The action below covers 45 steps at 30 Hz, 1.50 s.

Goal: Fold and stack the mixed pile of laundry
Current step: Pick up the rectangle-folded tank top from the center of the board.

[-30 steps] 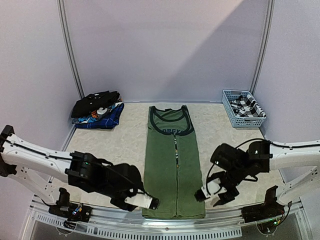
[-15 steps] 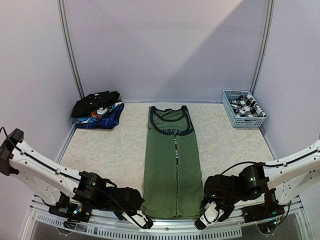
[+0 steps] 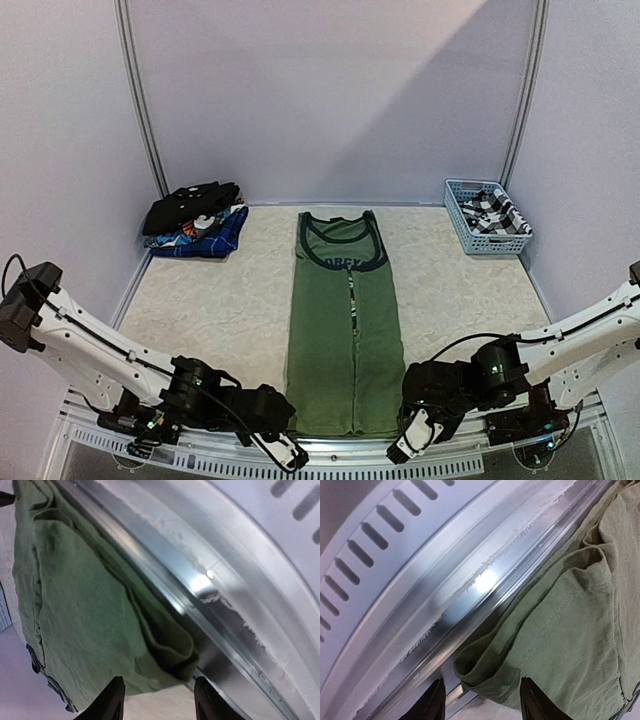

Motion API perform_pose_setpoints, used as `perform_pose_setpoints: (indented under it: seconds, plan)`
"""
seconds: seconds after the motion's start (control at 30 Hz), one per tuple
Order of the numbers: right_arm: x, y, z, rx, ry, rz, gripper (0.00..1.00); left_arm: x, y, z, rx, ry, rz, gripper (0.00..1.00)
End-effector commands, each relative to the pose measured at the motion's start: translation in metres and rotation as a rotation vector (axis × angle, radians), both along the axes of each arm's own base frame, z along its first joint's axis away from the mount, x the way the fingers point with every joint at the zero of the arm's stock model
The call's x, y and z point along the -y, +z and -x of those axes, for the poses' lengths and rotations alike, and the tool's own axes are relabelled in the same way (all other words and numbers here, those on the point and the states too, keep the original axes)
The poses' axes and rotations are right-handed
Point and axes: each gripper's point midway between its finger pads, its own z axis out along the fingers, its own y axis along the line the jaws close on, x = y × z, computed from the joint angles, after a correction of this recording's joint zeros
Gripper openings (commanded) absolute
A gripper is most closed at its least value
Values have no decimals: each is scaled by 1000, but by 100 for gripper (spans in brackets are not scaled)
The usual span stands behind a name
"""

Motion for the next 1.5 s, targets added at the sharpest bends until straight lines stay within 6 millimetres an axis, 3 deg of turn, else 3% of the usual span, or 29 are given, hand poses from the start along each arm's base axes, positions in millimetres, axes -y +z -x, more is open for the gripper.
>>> perform_pose_setpoints:
  seconds: [0.0,0.27,0.37,0.5,0.67,0.73,0.97,1.23,1.47]
  plan:
    - [1,-7,-1,16,8,9,51,7,-9,11,6,-40,-13,48]
    - [-3,-10,-2,22,6,9,42,7,-14,15,17,-63,-30,35]
    - [-2,-10,-1,13,8,27,21,6,-14,13,24,-58,-35,28]
    - [-1,-10,-1,12,2,38,2,8,-8,10,36,-37,-15,14]
    - [1,2,-9,46,-29,6,0,16,7,0,43,39,51,0]
    - [1,12,-14,49,-52,-27,0,20,17,-8,39,92,113,0]
    - [1,39,-53,94,-189,-112,0,27,46,-42,25,263,270,0]
    - [-1,78,-117,140,-415,-259,0,29,80,-95,30,481,424,0]
    - [-1,99,-182,237,-629,-363,0,27,103,-148,88,656,528,0]
